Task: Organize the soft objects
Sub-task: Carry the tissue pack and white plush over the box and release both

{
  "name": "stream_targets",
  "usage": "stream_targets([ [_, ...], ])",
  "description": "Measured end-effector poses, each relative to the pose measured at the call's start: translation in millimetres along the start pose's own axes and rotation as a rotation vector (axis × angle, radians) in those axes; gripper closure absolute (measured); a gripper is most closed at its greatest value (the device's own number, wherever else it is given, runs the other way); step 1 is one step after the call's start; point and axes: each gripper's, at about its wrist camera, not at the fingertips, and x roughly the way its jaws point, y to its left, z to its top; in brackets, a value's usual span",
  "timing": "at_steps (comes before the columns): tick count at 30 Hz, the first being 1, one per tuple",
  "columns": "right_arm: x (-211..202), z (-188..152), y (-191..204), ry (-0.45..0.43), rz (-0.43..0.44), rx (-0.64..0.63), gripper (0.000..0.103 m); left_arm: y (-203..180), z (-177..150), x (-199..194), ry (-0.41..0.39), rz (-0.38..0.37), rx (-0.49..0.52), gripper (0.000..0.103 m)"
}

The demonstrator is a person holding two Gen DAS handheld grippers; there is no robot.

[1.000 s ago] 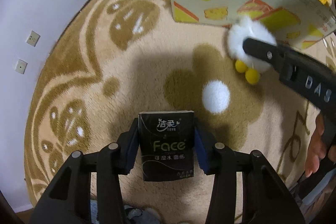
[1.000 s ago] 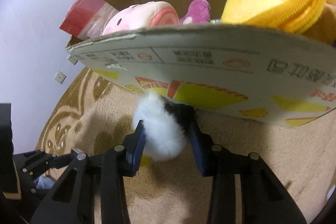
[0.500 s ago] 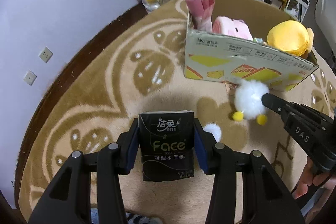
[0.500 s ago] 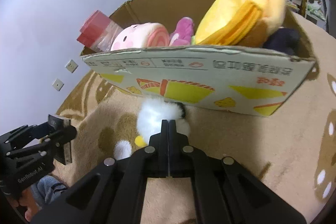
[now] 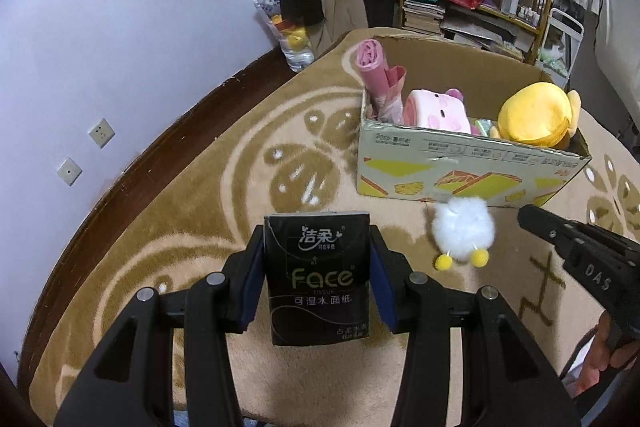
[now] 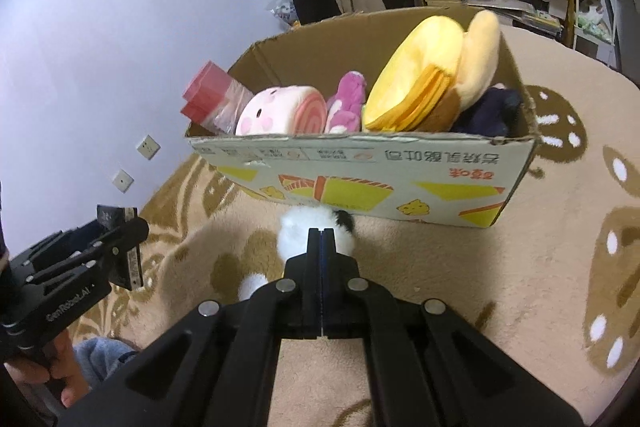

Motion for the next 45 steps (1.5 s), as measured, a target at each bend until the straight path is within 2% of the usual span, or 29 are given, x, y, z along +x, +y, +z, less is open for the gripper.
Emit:
stream_targets([
  [5,8.4,3.3,-2.5,0.016,0.038,0.029,0.100,0.3,0.3,-0.8,-0.002,-0.002,-0.001,0.058],
  [8,21.5,5.4,-0.5,0.038,0.043,0.032,0.086,-1.5,0.6,-1.1,-0.011,0.008,0.007,0.058],
  [10,28.5,5.7,-0.3,0.052,0.050,0.039,0.064,-1.1,2.3,-0.3,-0.019,0.009,0.006,0.058],
  [12,35.6,5.1,0.1,0.061,0.053,0.038,0.060,-1.0,4.5,0.1,-0.028,0.013,0.006,0.058],
  [23,80.6,6.7,-0.5,0.136,0.041,0.015,0.059,-2.7,14.5,9.8,-0.055,0.050,0.023,0.058],
  [27,88.9,1.2,-2.7,0.132,0.030,0.033,0.059,-0.6,15.3,9.6,-0.061,0.052,0.016,0.058],
  [30,90.3,-0.4,3.0,0.131,0.007,0.001,0.064,1.3,17.2,7.4,-0.076,0.049,0.007,0.058],
  [36,74.5,-1.7,14.9,0.052,-0.047,-0.065,0.067,1.9,19.7,1.0,-0.090,0.060,0.017,0.058],
  [41,50.7,1.3,10.9,-0.002,-0.031,-0.020,0.068,0.4,23.4,-10.4,-0.133,0.071,0.041,0.058],
  [45,36.3,-1.8,9.6,-0.009,-0.020,0.009,0.068,-1.0,24.9,-15.0,-0.157,0.083,0.046,0.058],
])
